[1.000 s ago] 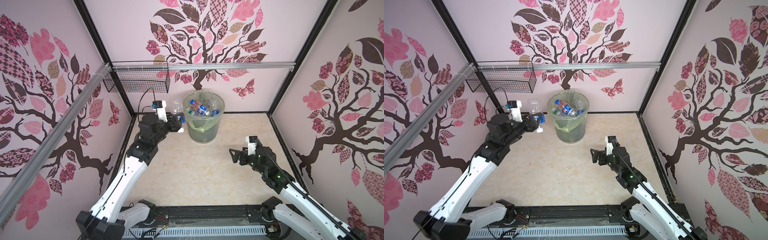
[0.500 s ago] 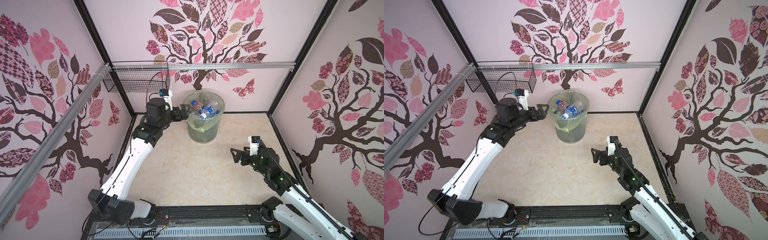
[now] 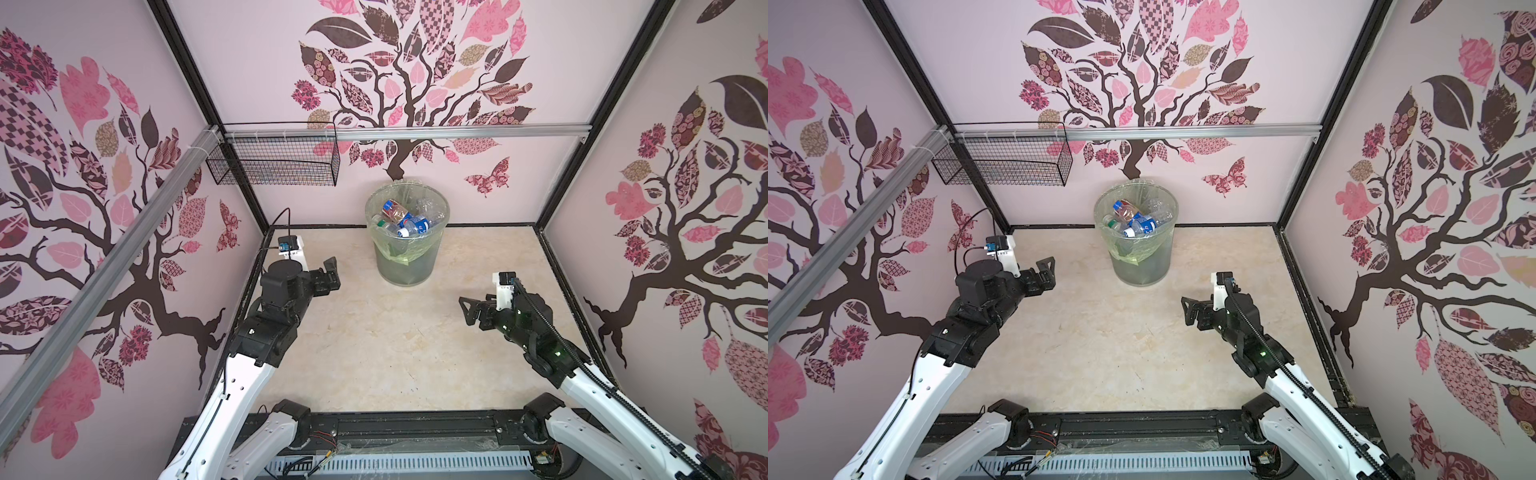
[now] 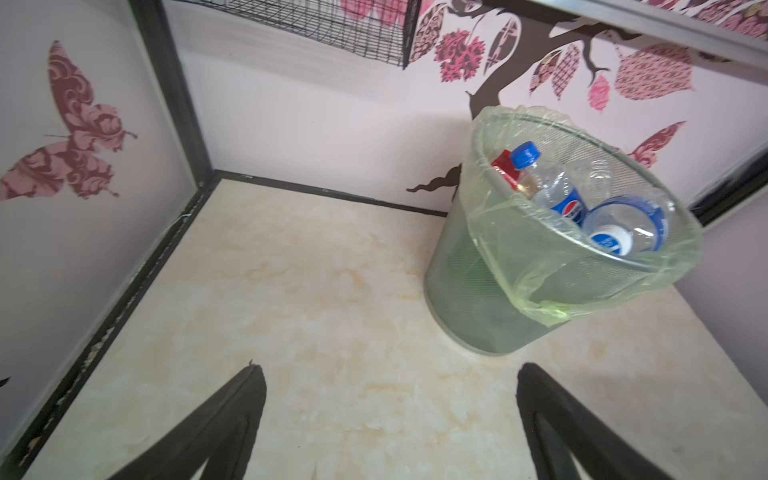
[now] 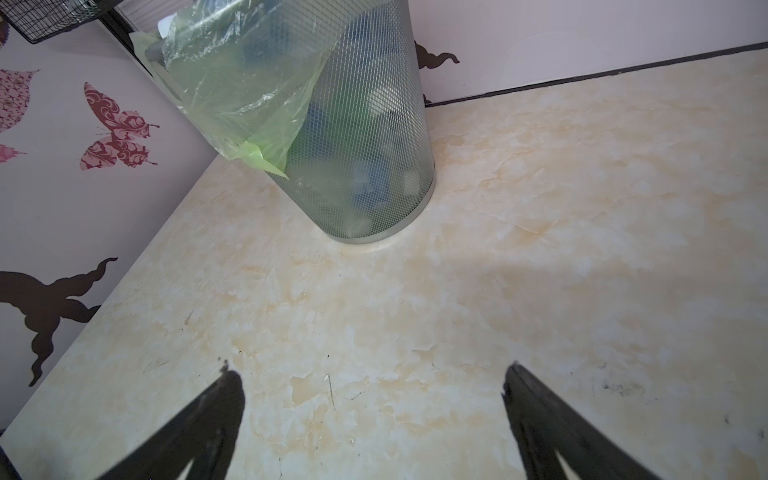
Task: Throw the plastic bottles in the bin
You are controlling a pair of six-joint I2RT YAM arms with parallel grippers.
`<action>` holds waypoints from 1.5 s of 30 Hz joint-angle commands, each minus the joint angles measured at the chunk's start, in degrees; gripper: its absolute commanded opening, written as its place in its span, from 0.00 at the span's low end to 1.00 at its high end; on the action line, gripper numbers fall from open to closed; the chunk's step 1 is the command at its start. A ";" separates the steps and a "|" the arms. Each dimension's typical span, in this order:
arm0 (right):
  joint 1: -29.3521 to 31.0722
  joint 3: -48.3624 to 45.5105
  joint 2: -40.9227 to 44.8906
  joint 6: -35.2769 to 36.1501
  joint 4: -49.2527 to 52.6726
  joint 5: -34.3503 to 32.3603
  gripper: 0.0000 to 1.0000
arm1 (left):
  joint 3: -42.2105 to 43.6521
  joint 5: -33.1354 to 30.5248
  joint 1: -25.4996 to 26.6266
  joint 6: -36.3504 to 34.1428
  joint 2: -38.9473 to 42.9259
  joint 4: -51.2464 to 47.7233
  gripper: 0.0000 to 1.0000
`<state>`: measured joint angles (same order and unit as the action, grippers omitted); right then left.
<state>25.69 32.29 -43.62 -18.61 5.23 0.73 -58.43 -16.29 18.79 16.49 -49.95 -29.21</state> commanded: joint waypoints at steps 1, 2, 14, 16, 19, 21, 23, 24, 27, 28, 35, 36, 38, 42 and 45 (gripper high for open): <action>-0.18 2.41 0.19 2.27 -1.79 -3.48 1.00 | 5.30 -7.97 -0.15 -1.94 1.33 2.64 0.98; -0.14 2.59 -0.14 2.98 -2.79 -4.37 1.00 | 6.90 -9.39 -0.15 -1.97 1.35 3.60 0.98; -2.04 -2.70 -11.84 13.07 -25.10 -27.62 1.00 | 30.39 -17.01 -1.12 -5.37 -2.67 31.69 0.98; -5.83 -6.40 -13.95 13.27 -32.82 -25.61 1.00 | 32.07 -14.63 -4.09 -4.69 -4.85 34.72 0.98; -13.36 -10.19 -17.86 10.15 -39.36 -23.66 1.00 | 34.07 -8.78 -10.93 -2.10 -8.23 41.07 0.98; -17.35 -11.95 -20.46 8.86 -42.33 -24.20 1.00 | 34.08 -4.64 -15.01 -0.98 -9.81 43.28 0.98; -19.46 -13.94 -23.92 9.06 -47.11 -25.63 1.00 | 35.13 -2.68 -17.34 -1.42 -12.09 48.94 0.98; -19.54 -14.55 -25.54 10.28 -49.23 -26.20 1.00 | 35.49 -2.71 -17.63 -2.33 -13.42 51.12 0.98; -19.48 -16.11 -30.46 10.53 -55.79 -26.55 1.00 | 36.54 -2.77 -17.69 -7.04 -18.79 58.02 0.98; -19.54 -17.12 -32.38 10.72 -59.62 -26.33 1.00 | 36.51 -2.73 -17.65 -8.99 -20.88 59.61 0.98; -19.97 -17.06 -39.73 12.67 -67.93 -26.29 0.99 | 36.55 0.74 -18.87 -12.52 -28.80 68.95 0.98; -19.98 -17.81 -41.63 13.09 -71.99 -25.94 1.00 | 35.91 2.98 -19.47 -12.21 -29.81 69.23 0.98; -20.07 -18.58 -43.99 15.07 -76.30 -21.77 1.00 | 35.73 6.09 -19.93 -12.17 -33.65 73.12 0.98; -22.33 -16.75 -46.57 14.91 -74.39 -13.15 1.00 | 37.26 7.42 -19.63 -13.44 -40.56 82.84 0.98; -22.97 -15.48 -46.36 15.86 -71.39 -9.29 1.00 | 36.79 5.90 -19.67 -13.01 -40.13 81.14 0.98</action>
<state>3.49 14.70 -89.19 -3.95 -64.18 -14.83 -22.46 -11.05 -0.84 4.40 -89.84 45.10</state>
